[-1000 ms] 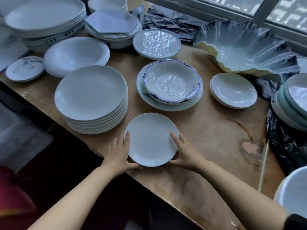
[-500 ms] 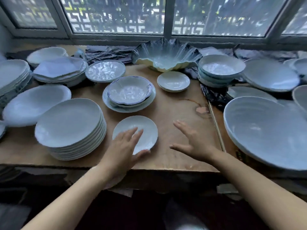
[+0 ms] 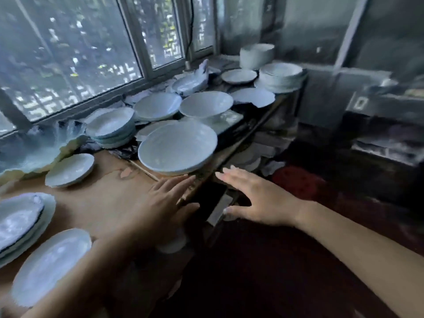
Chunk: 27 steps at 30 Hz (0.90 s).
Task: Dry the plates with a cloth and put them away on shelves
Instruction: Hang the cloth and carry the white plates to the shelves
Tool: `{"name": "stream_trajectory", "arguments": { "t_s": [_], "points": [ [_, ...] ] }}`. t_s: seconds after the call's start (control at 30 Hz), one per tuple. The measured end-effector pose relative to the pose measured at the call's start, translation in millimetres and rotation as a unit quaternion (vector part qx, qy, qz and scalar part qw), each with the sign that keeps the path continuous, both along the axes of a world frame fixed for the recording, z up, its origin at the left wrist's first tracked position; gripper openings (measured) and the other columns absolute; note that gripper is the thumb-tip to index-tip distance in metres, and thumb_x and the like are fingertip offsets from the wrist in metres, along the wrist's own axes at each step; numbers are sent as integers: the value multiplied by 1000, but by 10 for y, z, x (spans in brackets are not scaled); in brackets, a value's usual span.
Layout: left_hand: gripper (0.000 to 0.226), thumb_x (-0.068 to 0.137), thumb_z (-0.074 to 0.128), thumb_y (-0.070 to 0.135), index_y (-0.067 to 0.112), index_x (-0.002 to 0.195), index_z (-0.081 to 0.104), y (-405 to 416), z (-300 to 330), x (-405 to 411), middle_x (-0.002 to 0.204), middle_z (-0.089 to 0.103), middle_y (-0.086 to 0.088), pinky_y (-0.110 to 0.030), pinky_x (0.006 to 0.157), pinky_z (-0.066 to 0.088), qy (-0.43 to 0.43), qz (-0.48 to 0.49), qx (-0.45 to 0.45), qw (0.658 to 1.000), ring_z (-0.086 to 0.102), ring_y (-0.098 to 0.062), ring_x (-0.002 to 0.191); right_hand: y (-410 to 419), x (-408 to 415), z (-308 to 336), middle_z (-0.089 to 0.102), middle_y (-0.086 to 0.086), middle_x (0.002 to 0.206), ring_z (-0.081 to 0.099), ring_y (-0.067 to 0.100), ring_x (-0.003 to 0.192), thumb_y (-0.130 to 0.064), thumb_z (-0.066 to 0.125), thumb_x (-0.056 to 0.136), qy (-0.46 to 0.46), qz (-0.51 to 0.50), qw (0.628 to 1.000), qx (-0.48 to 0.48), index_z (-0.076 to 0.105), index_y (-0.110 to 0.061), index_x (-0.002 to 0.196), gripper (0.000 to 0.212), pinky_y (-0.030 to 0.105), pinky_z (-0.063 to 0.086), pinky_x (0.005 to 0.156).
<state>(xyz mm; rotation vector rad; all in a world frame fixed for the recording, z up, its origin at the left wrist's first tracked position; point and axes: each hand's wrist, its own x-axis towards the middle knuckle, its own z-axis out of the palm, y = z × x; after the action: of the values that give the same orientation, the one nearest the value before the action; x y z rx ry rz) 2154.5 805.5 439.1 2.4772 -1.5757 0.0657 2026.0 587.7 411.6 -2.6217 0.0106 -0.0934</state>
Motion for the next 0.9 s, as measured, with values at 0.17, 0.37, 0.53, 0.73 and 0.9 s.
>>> {"name": "stream_trajectory", "arguments": {
  "t_s": [0.17,0.37,0.53,0.73,0.9],
  "points": [
    [70,91,30,69,24,145,41,-1075,222,-725,140,54,0,-37,104,40,0,-143,-1,990,48,-18,127,-648,-1295,15,4,-18,161,-8,-7,145,-55,56,91,-15,-122,992,-7,8,-43,152,79,17,3,115],
    [84,81,32,77,26,148,36,-2690,164,-2075,148,45,5,-28,113,23,-1,-284,12,959,40,-16,137,-1539,-3140,-9,-2,-16,162,-13,-2,146,-54,52,94,25,-253,965,-69,3,-42,153,78,17,-3,115],
    [81,84,37,76,29,149,33,-3854,15,-3285,149,43,7,-39,117,28,-2,-418,25,908,39,-12,137,-2128,-4636,79,-3,-19,161,-11,-6,144,-52,52,94,40,-384,920,-64,1,-46,151,77,19,4,113],
    [75,87,36,70,26,148,36,-4941,-56,-4577,149,44,4,-33,115,21,-6,-534,43,844,42,-14,136,-2524,-5976,53,-4,-21,161,-11,-5,145,-56,51,93,59,-514,854,-55,-2,-49,150,78,26,10,118],
    [75,86,36,69,27,148,37,-5904,-195,-5639,150,42,4,-33,116,18,-39,-630,62,773,41,-14,137,-2771,-6862,-6,4,-10,163,-1,5,149,-55,52,93,71,-615,782,-70,2,-41,150,78,26,9,120]
  ]
}}
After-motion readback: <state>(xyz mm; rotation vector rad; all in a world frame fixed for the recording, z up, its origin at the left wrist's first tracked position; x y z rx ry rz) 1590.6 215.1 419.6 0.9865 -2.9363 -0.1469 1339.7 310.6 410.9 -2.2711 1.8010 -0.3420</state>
